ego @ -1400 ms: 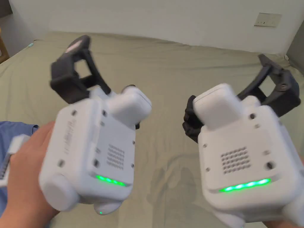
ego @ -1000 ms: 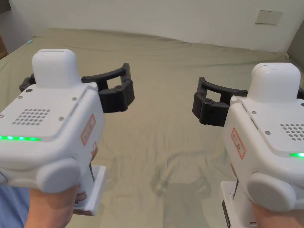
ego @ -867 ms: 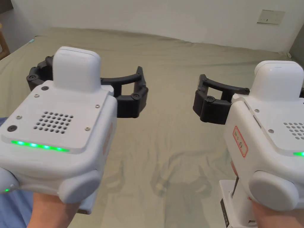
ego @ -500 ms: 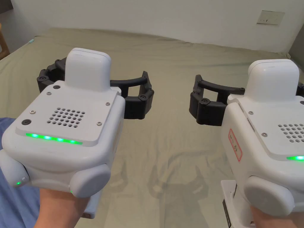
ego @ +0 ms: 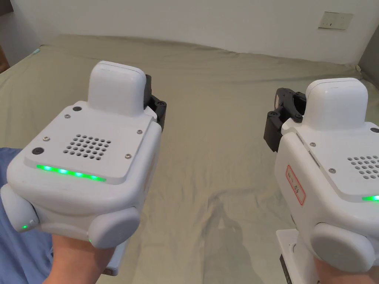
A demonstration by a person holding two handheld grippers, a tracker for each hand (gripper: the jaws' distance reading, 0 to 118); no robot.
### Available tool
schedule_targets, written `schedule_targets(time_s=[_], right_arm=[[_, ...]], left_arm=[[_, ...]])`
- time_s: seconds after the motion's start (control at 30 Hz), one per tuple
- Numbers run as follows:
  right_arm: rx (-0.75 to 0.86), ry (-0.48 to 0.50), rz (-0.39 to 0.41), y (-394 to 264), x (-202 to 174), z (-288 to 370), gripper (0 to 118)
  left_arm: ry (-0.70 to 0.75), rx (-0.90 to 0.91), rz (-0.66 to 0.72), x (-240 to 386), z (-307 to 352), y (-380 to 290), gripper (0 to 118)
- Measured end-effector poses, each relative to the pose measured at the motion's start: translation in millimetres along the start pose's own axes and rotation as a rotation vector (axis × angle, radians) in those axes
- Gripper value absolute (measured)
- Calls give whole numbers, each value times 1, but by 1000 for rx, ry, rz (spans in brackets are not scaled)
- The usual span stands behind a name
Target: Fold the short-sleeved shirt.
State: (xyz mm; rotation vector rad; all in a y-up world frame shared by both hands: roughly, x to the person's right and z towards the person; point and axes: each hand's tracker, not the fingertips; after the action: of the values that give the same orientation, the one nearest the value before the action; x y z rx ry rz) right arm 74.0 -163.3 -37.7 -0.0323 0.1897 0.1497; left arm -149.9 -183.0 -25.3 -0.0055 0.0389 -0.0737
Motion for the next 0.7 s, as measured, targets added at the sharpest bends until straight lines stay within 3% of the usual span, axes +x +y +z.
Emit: schedule_targets(time_s=[0.2,0.7], right_arm=[[-9,9,-5,-4,-5,-2,0],[-11,67,-10,1,-17,-7,0]], left_arm=[[-30,-26,2,3,-2,-4,0],[54,-3,14,-17,2,1,0]])
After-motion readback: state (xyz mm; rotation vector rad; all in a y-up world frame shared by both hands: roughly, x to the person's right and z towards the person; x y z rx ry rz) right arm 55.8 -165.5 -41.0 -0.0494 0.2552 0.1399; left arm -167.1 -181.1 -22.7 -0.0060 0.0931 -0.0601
